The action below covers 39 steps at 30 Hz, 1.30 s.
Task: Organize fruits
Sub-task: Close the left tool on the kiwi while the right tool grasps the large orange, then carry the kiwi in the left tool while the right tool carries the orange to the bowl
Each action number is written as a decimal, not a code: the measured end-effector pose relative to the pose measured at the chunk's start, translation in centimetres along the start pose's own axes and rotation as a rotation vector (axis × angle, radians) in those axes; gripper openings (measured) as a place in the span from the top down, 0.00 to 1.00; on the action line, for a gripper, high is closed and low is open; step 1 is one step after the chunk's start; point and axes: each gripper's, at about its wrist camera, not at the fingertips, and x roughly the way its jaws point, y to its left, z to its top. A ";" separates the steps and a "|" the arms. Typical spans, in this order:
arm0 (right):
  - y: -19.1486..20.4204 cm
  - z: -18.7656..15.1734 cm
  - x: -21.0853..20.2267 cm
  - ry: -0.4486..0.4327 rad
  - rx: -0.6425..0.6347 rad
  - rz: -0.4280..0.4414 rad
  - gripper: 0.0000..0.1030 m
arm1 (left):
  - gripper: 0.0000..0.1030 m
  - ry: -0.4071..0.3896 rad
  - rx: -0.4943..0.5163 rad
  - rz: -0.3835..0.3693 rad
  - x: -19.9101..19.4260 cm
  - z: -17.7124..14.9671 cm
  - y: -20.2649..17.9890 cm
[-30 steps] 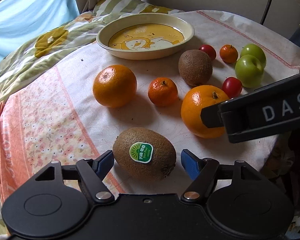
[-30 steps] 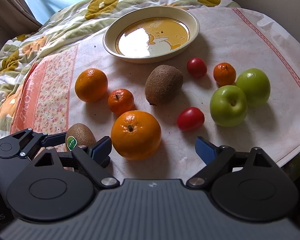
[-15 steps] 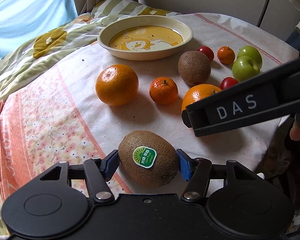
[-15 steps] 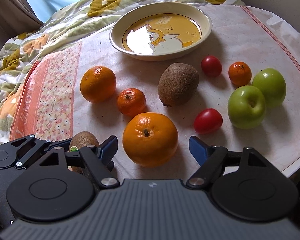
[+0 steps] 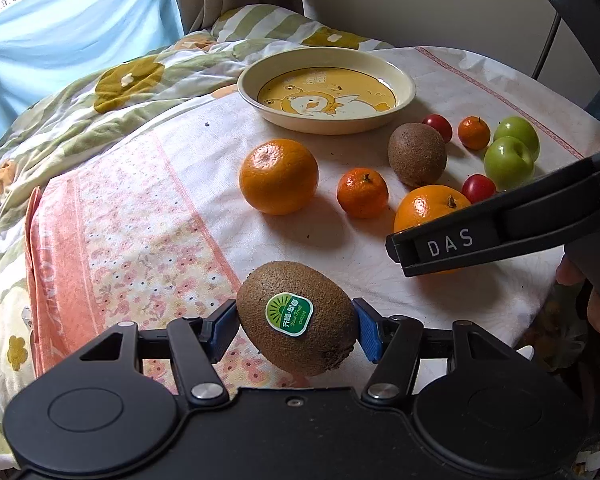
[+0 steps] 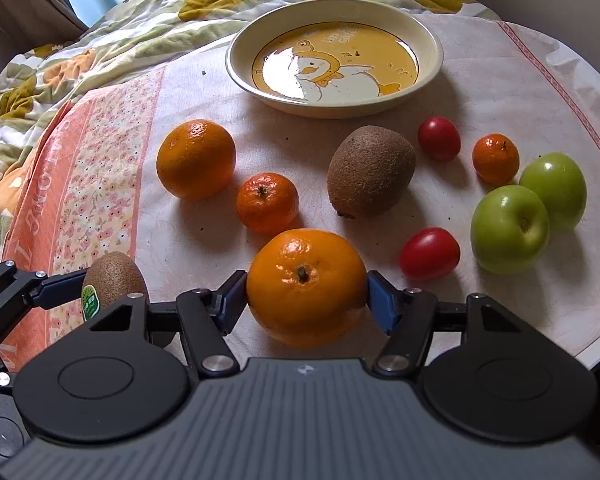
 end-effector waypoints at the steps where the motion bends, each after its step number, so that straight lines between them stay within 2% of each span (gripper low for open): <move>1: 0.1 0.0 0.0 0.001 -0.002 -0.003 0.24 | 0.37 -0.003 -0.003 0.003 -0.2 0.0 0.1; 6: 0.0 0.3 -1.2 -0.008 0.017 0.000 0.25 | 0.37 -0.029 -0.022 0.013 -1.5 0.3 0.7; 13: -0.4 1.6 -5.2 -0.066 0.029 -0.003 0.25 | 0.37 -0.092 -0.044 0.014 -4.2 1.7 1.0; 19: -1.7 4.1 -8.4 -0.130 0.040 0.004 0.25 | 0.37 -0.167 -0.060 0.026 -7.0 4.5 0.5; 25: -4.1 7.8 -10.3 -0.185 0.027 0.025 0.25 | 0.37 -0.227 -0.067 0.047 -7.9 8.1 -0.2; 33: -7.3 14.5 -9.6 -0.204 -0.052 0.090 0.25 | 0.37 -0.267 -0.100 0.119 -6.4 14.1 -1.5; 39: -9.7 20.0 -6.1 -0.178 -0.115 0.139 0.25 | 0.37 -0.240 -0.148 0.161 -2.2 18.2 -1.4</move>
